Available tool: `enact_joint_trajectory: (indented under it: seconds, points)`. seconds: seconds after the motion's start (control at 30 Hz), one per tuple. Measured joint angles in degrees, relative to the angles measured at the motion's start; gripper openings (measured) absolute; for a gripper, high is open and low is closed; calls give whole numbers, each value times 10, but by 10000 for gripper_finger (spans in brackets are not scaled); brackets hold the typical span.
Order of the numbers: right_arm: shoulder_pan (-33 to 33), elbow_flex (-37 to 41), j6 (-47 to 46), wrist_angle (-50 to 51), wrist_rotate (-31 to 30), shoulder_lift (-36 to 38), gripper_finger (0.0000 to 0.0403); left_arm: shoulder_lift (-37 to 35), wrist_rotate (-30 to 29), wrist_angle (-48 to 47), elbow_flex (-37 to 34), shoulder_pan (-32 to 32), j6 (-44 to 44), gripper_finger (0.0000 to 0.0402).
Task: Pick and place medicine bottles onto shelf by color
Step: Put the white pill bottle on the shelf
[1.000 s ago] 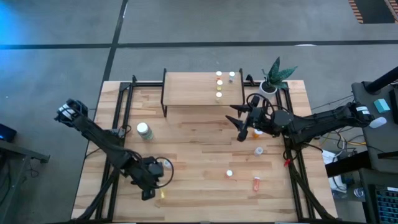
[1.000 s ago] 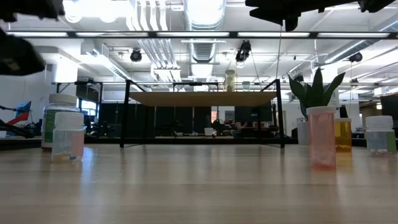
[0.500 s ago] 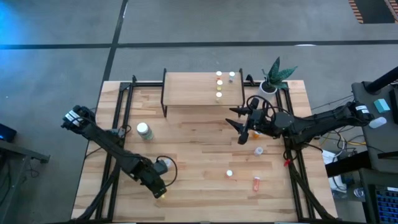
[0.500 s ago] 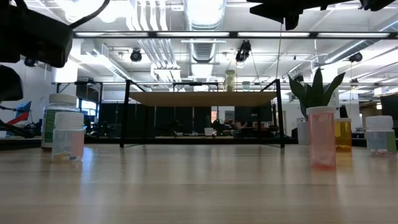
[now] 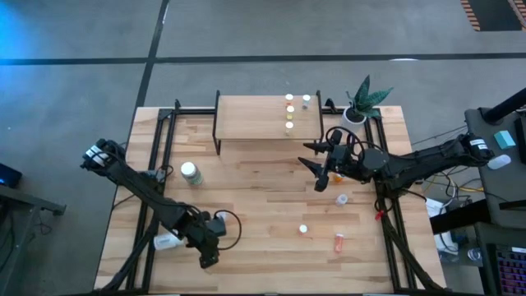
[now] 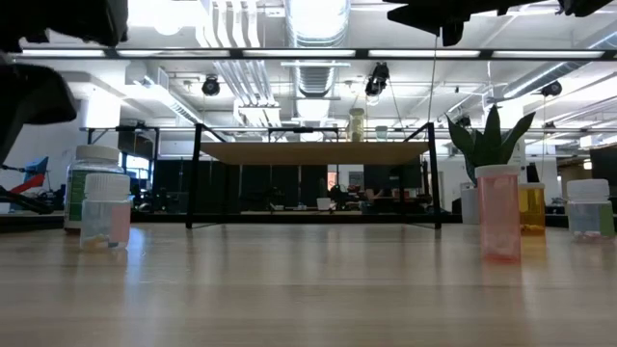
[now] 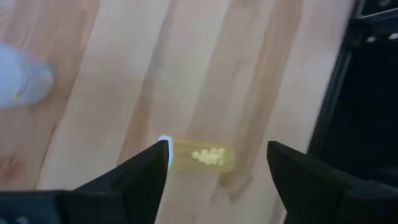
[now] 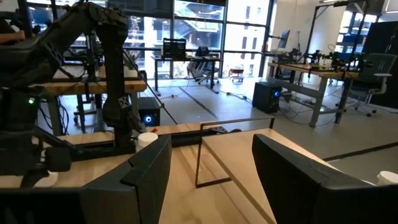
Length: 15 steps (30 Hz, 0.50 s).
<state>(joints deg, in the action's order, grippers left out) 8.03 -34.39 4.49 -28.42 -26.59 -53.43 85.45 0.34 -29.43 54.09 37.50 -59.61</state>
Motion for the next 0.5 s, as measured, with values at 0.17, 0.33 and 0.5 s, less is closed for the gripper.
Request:
enact_joint_trajectory:
  seconds: [0.17, 0.33, 0.5]
  points:
    - [0, 0, 0, 0, 0, 0, 215, 0, 0, -49, 23, 7, 0, 256]
    - [0, 0, 0, 6, 0, 0, 215, 0, 0, -130, 48, 36, 0, 256]
    - [0, 0, 0, 7, 0, 0, 215, 0, 9, -214, 60, 97, -16, 256]
